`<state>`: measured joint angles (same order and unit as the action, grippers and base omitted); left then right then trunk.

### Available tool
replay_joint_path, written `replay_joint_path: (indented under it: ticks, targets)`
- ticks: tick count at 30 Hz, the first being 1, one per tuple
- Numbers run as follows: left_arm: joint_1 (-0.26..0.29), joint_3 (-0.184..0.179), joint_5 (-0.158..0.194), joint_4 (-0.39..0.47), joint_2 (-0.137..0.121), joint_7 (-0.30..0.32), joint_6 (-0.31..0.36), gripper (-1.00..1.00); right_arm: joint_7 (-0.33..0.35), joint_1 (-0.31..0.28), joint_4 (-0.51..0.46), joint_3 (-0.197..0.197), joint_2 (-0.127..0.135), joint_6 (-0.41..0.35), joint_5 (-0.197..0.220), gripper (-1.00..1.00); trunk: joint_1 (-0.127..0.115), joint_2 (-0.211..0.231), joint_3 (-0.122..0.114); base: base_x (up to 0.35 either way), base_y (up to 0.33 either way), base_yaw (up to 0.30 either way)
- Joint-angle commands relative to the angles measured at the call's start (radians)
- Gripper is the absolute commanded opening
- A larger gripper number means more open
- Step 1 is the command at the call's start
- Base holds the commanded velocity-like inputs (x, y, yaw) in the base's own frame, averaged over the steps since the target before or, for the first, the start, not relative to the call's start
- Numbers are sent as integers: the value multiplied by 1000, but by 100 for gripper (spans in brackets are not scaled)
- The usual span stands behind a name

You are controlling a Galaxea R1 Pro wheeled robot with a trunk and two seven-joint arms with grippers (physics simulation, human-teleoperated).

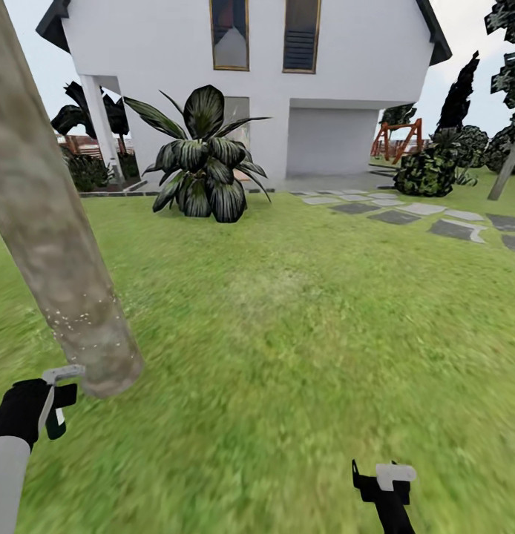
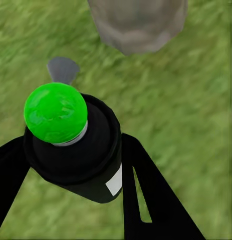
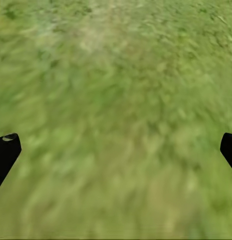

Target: In the garden, pick up the pesticide atomizer on the floor and spray pesticide onto both trees until each tree trunk is fully covered.

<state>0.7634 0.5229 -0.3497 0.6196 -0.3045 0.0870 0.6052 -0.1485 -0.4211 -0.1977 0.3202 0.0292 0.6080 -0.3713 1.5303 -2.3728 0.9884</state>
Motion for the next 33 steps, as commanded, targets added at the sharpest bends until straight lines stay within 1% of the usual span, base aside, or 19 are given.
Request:
replay_joint_path:
  ticks: [1, 4, 6, 8, 12, 29, 33]
  targets:
    - [1, 5, -10, 4, 3, 9, 4, -100, -6, -1, 1, 4, 0, 3, -11, 100, 0, 0, 1, 252, -173, 217]
    - [1, 6, 9, 5, 6, 12, 4, -100, -6, -1, 1, 4, -1, 3, -11, 100, 0, 0, 1, 208, -164, 257]
    - [1, 5, 44, 0, 8, 13, 4, -100, -6, -1, 1, 4, -2, 3, -11, 100, 0, 0, 1, 60, -45, 274]
    - [1, 5, 62, 0, 8, 13, 4, -100, -6, -1, 1, 4, -2, 3, -11, 100, 0, 0, 1, 12, -9, 277]
    - [1, 1, 64, 0, 12, 11, 1, -100, -6, -1, 1, 4, -2, 3, -11, 100, 0, 0, 1, 112, -135, 132]
    - [1, 2, 64, -2, 13, 7, 1, -100, -7, -1, 1, 4, -3, 3, -11, 100, 0, 0, 1, 208, -210, 2]
    - [1, 2, 64, -4, 21, 5, 1, -100, -7, -1, 1, 4, -3, 3, -11, 100, 0, 0, 1, 236, -188, 48]
